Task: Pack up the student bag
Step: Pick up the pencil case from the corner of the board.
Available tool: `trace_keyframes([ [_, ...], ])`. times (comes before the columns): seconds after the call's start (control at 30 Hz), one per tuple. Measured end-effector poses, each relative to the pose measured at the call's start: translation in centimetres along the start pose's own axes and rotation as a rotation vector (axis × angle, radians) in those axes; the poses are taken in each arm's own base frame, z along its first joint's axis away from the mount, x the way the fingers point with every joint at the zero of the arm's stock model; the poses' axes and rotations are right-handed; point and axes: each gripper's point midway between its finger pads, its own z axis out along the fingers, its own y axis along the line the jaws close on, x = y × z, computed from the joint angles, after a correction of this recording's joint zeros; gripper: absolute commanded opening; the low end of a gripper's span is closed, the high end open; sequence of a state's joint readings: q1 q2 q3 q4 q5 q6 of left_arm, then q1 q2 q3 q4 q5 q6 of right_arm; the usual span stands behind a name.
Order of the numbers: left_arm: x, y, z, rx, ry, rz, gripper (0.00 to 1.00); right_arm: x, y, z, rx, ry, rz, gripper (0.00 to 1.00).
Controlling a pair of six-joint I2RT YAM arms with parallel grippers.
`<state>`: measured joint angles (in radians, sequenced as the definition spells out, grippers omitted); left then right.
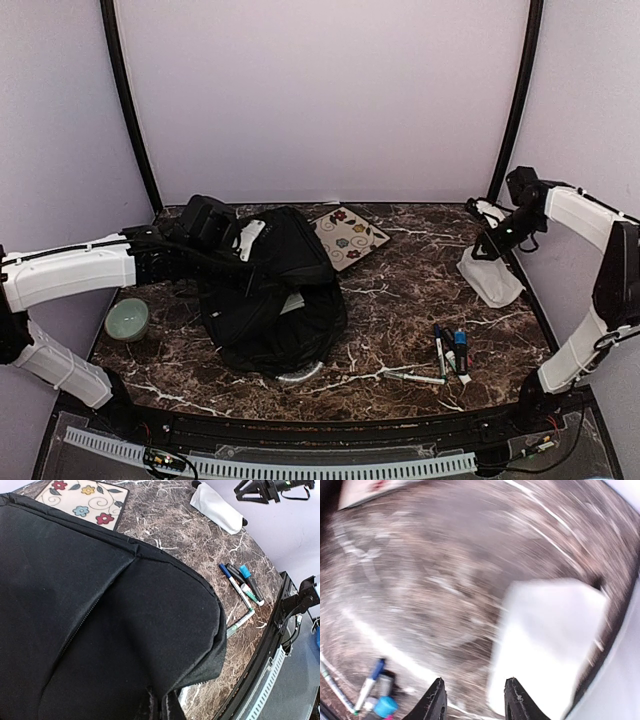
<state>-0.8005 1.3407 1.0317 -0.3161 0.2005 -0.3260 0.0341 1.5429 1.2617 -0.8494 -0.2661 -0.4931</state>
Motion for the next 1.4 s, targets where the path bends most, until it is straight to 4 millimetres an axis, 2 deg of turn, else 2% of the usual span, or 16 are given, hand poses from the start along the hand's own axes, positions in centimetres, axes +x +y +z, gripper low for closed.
trace_keyframes([
  [0.13, 0.7, -0.2, 0.6, 0.030, 0.012, 0.000, 0.00, 2.5, -6.5, 0.5, 0.072, 0.049, 0.176, 0.39],
  [0.23, 1.0, -0.4, 1.0, 0.051, 0.019, 0.000, 0.00, 4.6, -9.9, 1.7, 0.089, 0.097, 0.266, 0.39],
  [0.37, 1.4, -0.5, 1.4, 0.071, 0.024, -0.001, 0.00, 7.7, -12.7, 3.5, 0.102, 0.174, 0.355, 0.41],
  [0.5, 1.7, -0.6, 1.6, 0.080, 0.026, 0.000, 0.00, 9.3, -14.0, 4.7, 0.110, 0.222, 0.408, 0.44],
  [0.63, 1.7, -0.6, 1.6, 0.083, 0.024, 0.001, 0.00, 9.6, -14.7, 5.2, 0.110, 0.240, 0.431, 0.46],
  [0.8, 1.9, -0.6, 1.6, 0.084, 0.027, 0.000, 0.00, 10.0, -14.5, 6.1, 0.076, 0.260, 0.442, 0.45],
  [0.97, 1.9, -0.6, 1.7, 0.086, 0.025, -0.001, 0.00, 9.9, -13.9, 6.3, 0.029, 0.246, 0.469, 0.18],
  [1.07, 2.0, -0.6, 1.7, 0.087, 0.027, -0.003, 0.00, 9.5, -13.5, 6.3, 0.004, 0.229, 0.484, 0.08],
  [1.2, 2.2, -0.5, 1.8, 0.088, 0.028, -0.004, 0.00, 8.8, -13.5, 6.2, -0.012, 0.191, 0.499, 0.01],
  [1.4, 2.3, -0.5, 1.9, 0.090, 0.030, -0.010, 0.00, 7.0, -12.4, 5.7, -0.039, 0.124, 0.483, 0.00],
])
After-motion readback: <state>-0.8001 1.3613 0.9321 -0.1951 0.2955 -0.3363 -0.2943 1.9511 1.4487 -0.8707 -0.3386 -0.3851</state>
